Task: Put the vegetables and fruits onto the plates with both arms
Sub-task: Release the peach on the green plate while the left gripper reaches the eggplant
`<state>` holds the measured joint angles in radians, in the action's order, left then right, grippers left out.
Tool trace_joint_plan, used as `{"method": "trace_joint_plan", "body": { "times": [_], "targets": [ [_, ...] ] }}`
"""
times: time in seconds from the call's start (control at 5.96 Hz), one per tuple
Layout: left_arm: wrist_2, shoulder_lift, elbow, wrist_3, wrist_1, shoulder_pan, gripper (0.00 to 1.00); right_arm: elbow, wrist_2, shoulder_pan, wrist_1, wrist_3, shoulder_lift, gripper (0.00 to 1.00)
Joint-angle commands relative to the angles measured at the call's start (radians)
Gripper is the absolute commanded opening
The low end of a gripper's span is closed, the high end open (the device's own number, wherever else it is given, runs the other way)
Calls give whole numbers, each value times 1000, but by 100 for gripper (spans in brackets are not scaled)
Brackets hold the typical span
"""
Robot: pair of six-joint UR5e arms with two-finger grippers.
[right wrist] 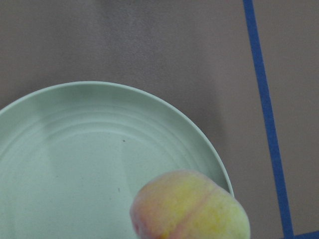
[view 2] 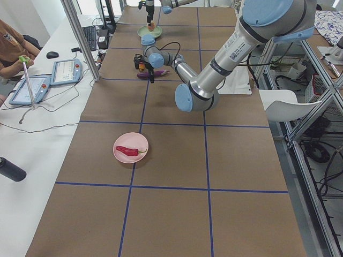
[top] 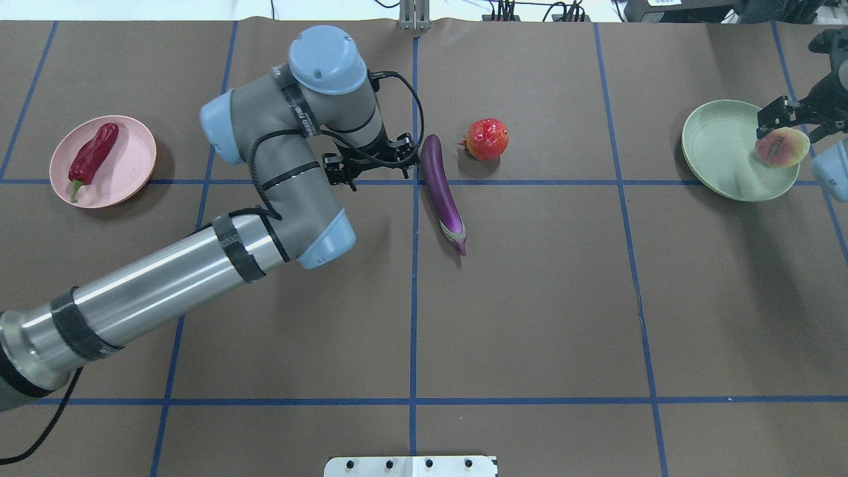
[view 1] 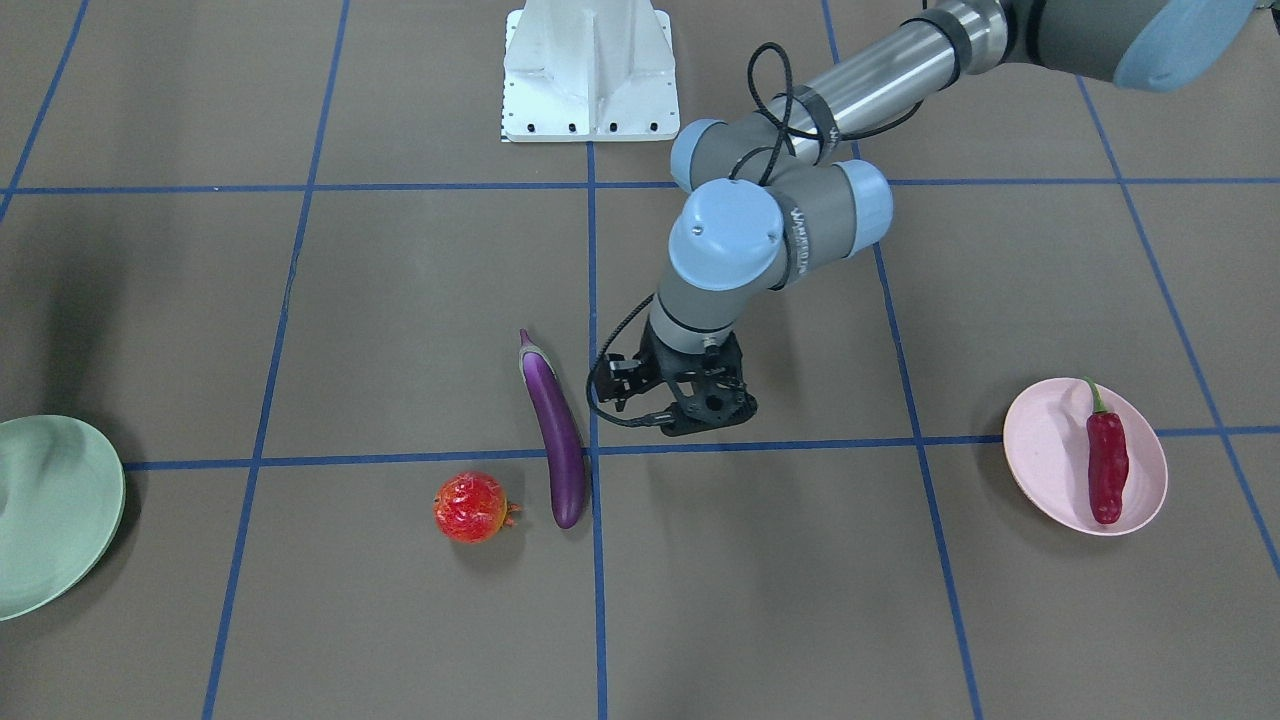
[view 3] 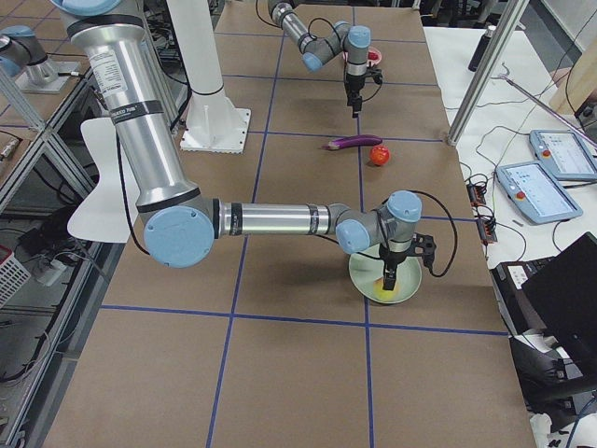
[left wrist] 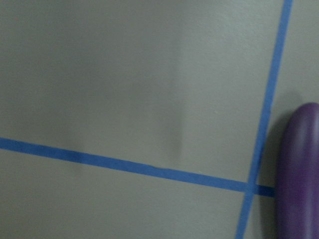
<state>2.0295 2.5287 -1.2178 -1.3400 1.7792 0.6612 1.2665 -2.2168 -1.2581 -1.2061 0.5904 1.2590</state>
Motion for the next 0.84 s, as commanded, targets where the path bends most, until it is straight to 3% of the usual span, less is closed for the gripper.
{"method": "trace_joint_plan", "body": {
  "times": [0.0,0.67],
  "targets": [
    [-64,114,116,-68,8,-66,100,71,-91,26,-3,32,-29,100],
    [-127,162,248,-70,90,-109,98,133,-95,198,10,406,-153,100]
  ]
}}
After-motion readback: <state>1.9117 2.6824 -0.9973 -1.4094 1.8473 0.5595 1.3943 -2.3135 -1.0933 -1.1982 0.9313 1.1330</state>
